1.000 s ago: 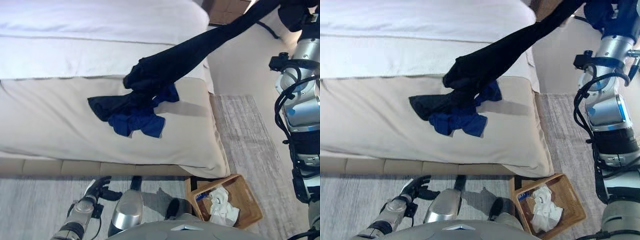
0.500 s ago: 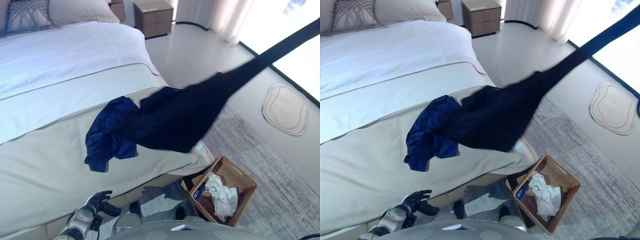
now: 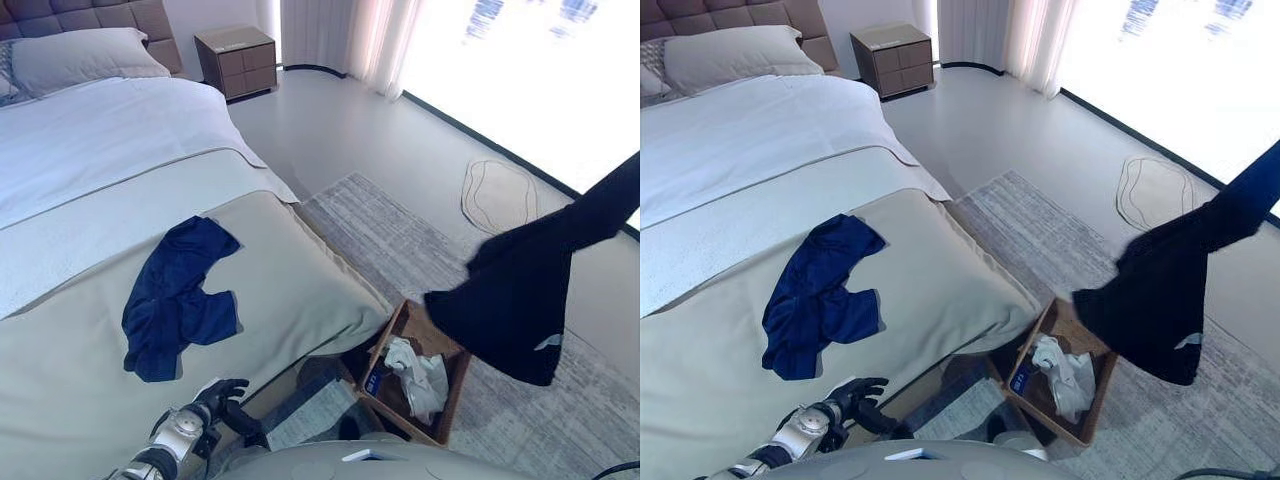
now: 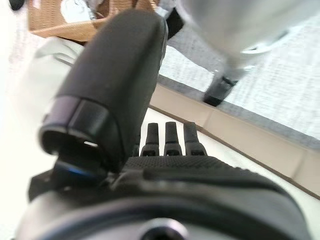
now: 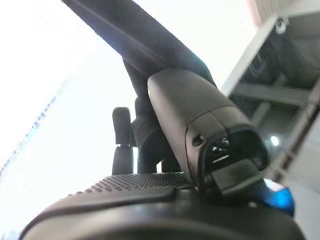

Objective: Pick up the clothes from the bed and place them into the basket

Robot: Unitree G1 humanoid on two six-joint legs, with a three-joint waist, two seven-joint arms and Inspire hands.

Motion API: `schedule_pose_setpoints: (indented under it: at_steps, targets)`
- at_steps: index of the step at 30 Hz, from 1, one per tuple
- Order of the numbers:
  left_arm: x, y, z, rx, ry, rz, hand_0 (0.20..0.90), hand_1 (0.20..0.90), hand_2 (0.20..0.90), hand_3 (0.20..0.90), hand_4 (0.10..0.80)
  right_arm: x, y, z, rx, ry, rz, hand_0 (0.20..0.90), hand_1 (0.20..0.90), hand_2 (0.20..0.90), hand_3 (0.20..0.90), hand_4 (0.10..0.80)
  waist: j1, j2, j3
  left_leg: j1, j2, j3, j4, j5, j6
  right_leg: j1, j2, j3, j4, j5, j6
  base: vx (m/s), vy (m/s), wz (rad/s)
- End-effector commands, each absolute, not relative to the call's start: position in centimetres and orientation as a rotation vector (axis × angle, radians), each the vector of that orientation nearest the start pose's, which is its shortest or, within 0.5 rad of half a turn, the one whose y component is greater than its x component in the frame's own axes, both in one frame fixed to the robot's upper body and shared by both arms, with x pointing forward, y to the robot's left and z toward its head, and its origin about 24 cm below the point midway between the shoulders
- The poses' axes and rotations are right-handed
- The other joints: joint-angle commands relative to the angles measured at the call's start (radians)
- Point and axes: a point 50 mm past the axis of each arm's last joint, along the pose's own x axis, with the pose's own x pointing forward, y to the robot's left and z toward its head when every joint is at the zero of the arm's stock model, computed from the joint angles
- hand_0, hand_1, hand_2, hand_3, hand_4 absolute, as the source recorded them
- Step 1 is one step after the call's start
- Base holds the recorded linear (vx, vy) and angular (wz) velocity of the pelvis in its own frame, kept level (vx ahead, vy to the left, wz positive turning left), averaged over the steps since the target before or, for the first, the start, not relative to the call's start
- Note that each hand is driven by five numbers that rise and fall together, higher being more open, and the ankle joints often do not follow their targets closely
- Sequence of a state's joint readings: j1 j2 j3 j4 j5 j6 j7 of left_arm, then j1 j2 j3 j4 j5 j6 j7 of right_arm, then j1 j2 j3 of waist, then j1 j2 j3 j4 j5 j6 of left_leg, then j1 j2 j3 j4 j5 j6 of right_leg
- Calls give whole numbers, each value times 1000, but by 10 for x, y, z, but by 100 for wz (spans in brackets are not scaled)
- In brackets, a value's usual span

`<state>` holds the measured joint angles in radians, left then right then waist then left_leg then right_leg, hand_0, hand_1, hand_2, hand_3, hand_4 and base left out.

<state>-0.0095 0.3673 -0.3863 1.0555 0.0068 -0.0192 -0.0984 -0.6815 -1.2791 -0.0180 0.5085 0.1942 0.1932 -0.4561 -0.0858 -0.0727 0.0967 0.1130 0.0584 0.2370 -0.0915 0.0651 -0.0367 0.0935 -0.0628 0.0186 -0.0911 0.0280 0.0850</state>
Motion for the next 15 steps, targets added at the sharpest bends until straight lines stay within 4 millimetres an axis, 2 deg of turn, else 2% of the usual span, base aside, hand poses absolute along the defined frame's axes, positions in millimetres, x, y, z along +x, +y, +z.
schedule_pose_setpoints:
  at_steps: [1, 5, 15]
  targets:
    - [131, 267, -136, 589, 1108, -230, 900, 900, 900, 900, 800, 245, -408, 367, -915, -456, -1039, 300, 300, 300, 200, 100, 32, -21, -24, 18, -17, -49, 35, -146, 15, -25, 21, -110, 21, -17, 1, -58, -82, -7]
    - [143, 268, -131, 588, 1067, -221, 900, 900, 900, 900, 800, 249, -418, 346, -968, -319, -1026, 300, 300, 300, 200, 100, 20, -5, -1, -7, -10, -43, 45, -143, 15, -57, 22, -108, 39, -23, -4, -84, -84, -2]
    - [179, 245, -117, 543, 871, -242, 900, 900, 900, 900, 800, 255, -420, 309, -981, -224, -993, 300, 300, 300, 200, 100, -28, 57, 77, -44, -13, -41, 59, -136, 10, -118, 15, -97, 96, -44, -19, -90, -25, -2]
